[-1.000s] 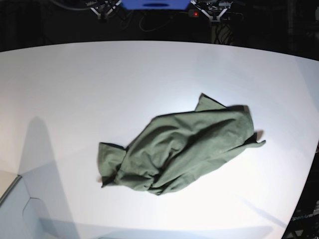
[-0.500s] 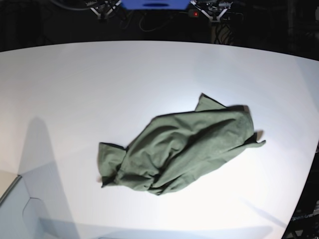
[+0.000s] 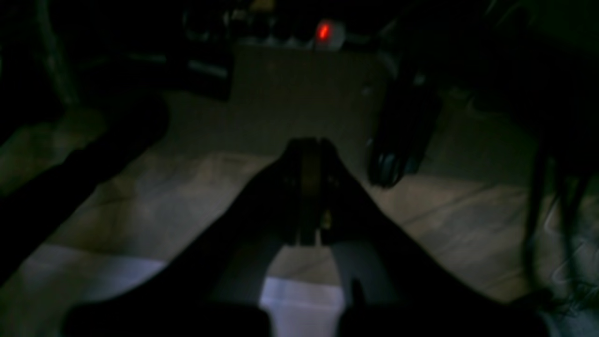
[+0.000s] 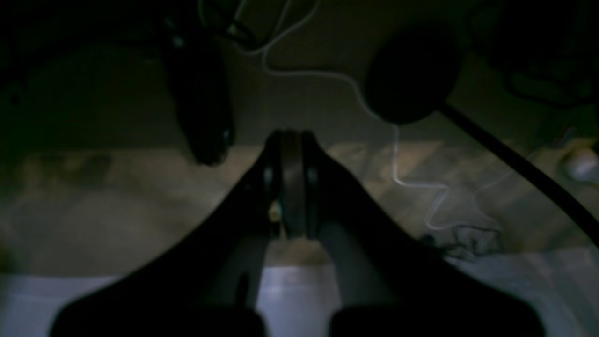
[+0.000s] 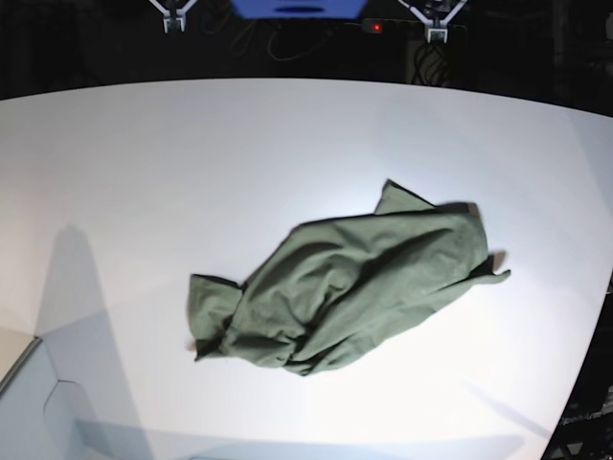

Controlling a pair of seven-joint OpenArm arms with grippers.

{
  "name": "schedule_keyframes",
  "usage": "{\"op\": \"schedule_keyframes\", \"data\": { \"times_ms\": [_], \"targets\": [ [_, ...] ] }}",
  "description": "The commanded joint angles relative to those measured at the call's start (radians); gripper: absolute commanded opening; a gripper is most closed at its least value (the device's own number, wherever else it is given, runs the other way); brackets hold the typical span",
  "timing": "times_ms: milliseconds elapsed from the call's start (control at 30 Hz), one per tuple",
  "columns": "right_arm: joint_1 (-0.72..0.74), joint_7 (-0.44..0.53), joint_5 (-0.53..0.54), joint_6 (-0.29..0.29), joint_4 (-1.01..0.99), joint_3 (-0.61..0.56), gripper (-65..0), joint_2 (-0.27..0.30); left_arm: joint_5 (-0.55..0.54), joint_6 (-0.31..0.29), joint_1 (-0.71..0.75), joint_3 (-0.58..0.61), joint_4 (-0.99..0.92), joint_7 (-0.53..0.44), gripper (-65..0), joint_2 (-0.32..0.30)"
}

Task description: Layout the t-shirt on the table in an organized manner, then fold the t-shirt properly

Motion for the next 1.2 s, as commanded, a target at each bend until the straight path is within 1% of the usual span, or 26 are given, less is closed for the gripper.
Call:
{"op": "schedule_keyframes", "data": {
  "times_ms": [0, 133, 200, 300, 367, 467, 567, 633, 800, 867, 933, 1000, 1100, 1167],
  "targets": [
    [-0.035, 0.015, 0.001, 0.005, 0.057, 0.005, -65.0, 0.014, -0.002, 0.004, 0.044, -0.002, 0.045, -0.006, -64.8, -0.011],
    [-0.173, 0.015, 0.001, 0.005, 0.287, 0.008, -65.0, 0.046, -0.004, 0.005, 0.157, -0.007, 0.233, -0.006, -64.8, -0.051],
    [-0.25, 0.015, 0.001, 0.005, 0.434, 0.008, -65.0, 0.049, -0.005, 0.01, 0.218, -0.008, 0.346, -0.006, -64.8, -0.077],
    [-0.346, 0.008, 0.001, 0.005, 0.651, 0.011, -65.0, 0.054, -0.005, 0.011, 0.304, -0.008, 0.526, -0.004, -64.8, -0.1],
    [-0.4, 0.005, 0.003, 0.005, 0.784, 0.037, -65.0, 0.058, -0.005, 0.011, 0.361, -0.017, 0.648, -0.003, -64.8, -0.115],
    [-0.463, 0.005, 0.003, 0.005, 0.961, 0.083, -65.0, 0.057, -0.005, 0.011, 0.439, -0.088, 0.831, -0.003, -64.8, -0.108],
    [-0.503, 0.004, 0.003, 0.005, 1.111, 0.109, -65.0, 0.057, -0.005, 0.005, 0.496, -0.151, 0.986, -0.003, -64.8, -0.08],
    [-0.526, 0.005, 0.003, 0.005, 1.202, 0.121, -65.0, 0.057, -0.005, 0.004, 0.528, -0.18, 1.08, -0.003, -64.8, -0.072],
    [-0.534, 0.004, 0.003, 0.005, 1.396, 0.117, -65.0, 0.057, -0.005, 0.007, 0.565, -0.191, 1.268, -0.003, -64.8, -0.066],
    [-0.506, 0.013, 0.003, 0.005, 1.424, 0.111, -65.0, 0.057, -0.005, 0.01, 0.567, -0.195, 1.327, -0.001, -64.8, -0.066],
    [-0.458, 0.007, 0.003, 0.005, 1.426, 0.098, -65.0, 0.041, -0.008, 0.01, 0.567, -0.206, 1.371, -0.001, -64.8, -0.063],
    [-0.412, 0.004, 0.003, 0.005, 1.422, 0.094, -65.0, 0.034, -0.041, 0.01, 0.556, -0.214, 1.402, -0.001, -64.9, -0.049],
    [-0.356, -0.007, 0.003, 0.005, 1.424, 0.072, -65.0, 0.028, -0.114, 0.007, 0.49, -0.215, 1.403, 0.0, -64.6, -0.046],
    [-0.316, -0.045, 0.003, 0.005, 1.424, 0.043, -64.9, 0.028, -0.168, 0.008, 0.433, -0.211, 1.382, 0.003, -64.5, -0.048]
  ]
}}
